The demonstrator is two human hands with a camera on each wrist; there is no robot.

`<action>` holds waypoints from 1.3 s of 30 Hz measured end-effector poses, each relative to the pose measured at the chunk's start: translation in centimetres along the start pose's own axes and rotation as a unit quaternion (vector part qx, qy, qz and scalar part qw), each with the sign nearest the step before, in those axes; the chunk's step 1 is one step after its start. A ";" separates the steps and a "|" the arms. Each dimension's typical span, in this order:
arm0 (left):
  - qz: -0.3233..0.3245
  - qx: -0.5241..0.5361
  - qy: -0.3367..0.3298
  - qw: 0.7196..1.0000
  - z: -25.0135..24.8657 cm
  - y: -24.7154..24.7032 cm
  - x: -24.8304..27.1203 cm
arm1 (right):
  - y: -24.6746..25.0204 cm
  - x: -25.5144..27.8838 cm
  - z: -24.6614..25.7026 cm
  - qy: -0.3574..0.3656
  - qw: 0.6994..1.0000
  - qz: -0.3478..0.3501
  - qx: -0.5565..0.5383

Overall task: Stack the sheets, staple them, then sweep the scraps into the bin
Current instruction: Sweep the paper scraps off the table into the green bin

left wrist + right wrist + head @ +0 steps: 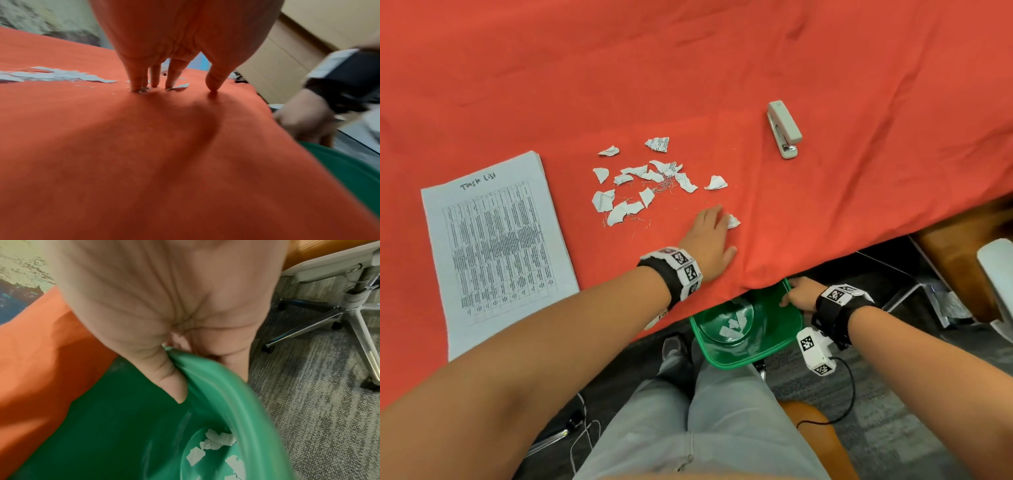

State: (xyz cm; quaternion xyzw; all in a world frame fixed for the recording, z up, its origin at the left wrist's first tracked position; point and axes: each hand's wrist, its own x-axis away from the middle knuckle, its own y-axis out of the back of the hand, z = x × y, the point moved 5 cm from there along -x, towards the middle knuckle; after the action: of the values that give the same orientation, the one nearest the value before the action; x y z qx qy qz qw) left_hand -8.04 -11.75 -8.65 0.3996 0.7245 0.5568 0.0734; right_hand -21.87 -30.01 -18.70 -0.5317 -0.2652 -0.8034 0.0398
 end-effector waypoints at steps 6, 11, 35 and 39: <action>0.061 -0.005 -0.130 0.990 -3.1 -1.7 4.8 | 0.2 0.5 0.8 -0.003 0.999 -0.019 0.029; -0.035 0.048 -0.040 0.997 -0.2 2.5 -0.9 | -0.1 0.4 0.8 -0.009 1.000 -0.017 0.014; -0.089 0.070 0.268 0.957 14.9 6.3 2.3 | 0.4 0.8 1.7 -0.034 0.996 -0.033 0.069; -0.040 0.055 0.178 0.982 11.0 3.5 2.8 | 0.3 0.9 1.8 -0.036 0.996 -0.040 0.075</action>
State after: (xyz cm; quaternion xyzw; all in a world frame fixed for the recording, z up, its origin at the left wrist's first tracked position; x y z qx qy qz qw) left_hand -2.07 -1.42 -8.70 0.2681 0.7710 0.5749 -0.0571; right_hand -20.63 -29.23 -17.24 -0.5446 -0.3475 -0.7624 0.0378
